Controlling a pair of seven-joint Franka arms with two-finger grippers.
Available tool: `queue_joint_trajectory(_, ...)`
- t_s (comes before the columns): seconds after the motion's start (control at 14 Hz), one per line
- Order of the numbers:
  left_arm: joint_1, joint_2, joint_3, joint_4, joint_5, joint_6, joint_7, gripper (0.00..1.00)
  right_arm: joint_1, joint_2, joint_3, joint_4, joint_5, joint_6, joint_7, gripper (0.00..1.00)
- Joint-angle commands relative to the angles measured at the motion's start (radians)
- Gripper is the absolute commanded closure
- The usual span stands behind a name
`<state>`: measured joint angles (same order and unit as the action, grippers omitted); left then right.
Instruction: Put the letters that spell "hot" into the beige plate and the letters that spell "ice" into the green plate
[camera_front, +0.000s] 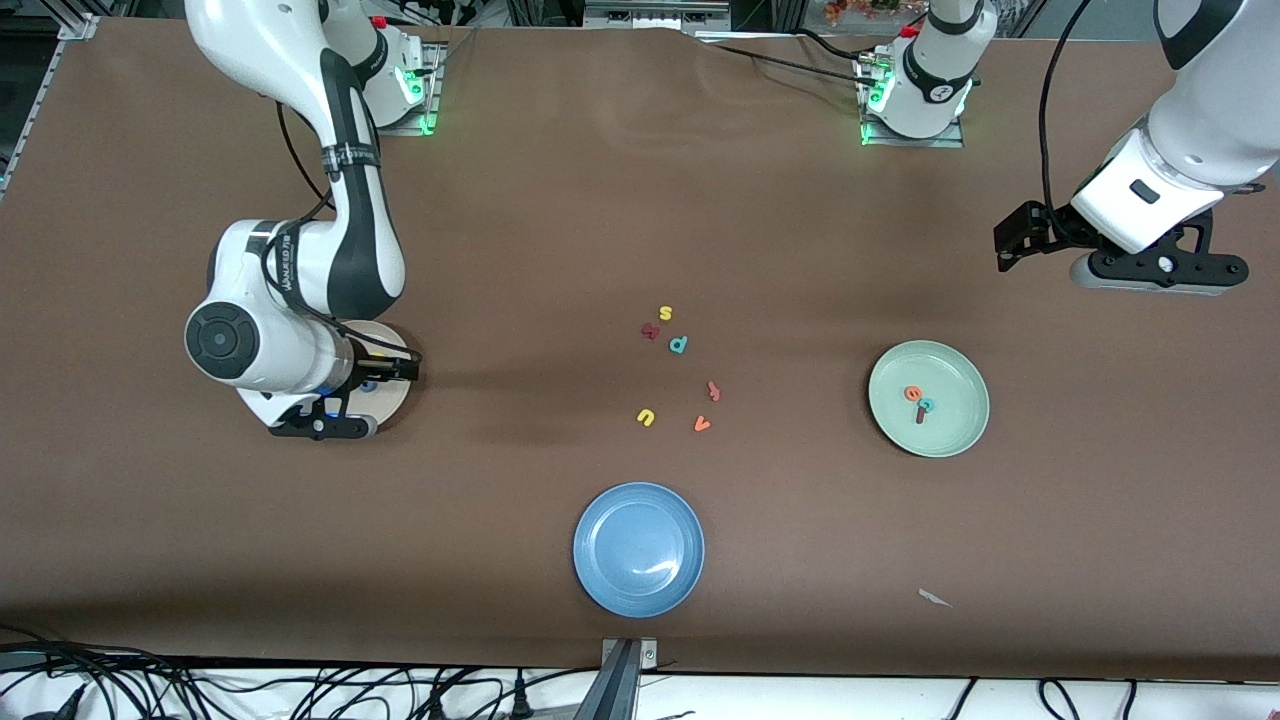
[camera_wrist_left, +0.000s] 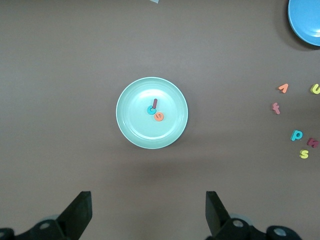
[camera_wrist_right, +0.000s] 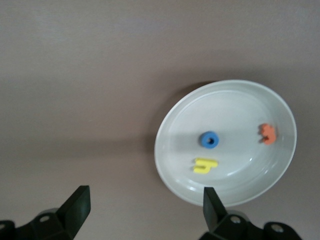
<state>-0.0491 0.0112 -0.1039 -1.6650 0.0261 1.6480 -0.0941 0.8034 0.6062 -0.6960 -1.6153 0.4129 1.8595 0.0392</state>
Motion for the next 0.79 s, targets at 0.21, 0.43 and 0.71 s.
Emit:
queue_joint_trajectory(0.21,0.009,-0.007,0.0,0.007,-0.012,-0.014,0.022,0.0,-0.085,-0.115,0.128,0.028,-0.107,-0.046,0.079,0.0)
queue_joint_trajectory(0.43,0.009,-0.007,0.0,0.007,-0.012,-0.014,0.022,0.0,-0.301,-0.199,0.341,0.017,-0.219,-0.048,0.08,0.0)
queue_joint_trajectory(0.71,0.009,-0.007,0.0,0.007,-0.012,-0.014,0.022,0.0,-0.564,-0.356,0.567,-0.055,-0.343,-0.04,0.076,0.0)
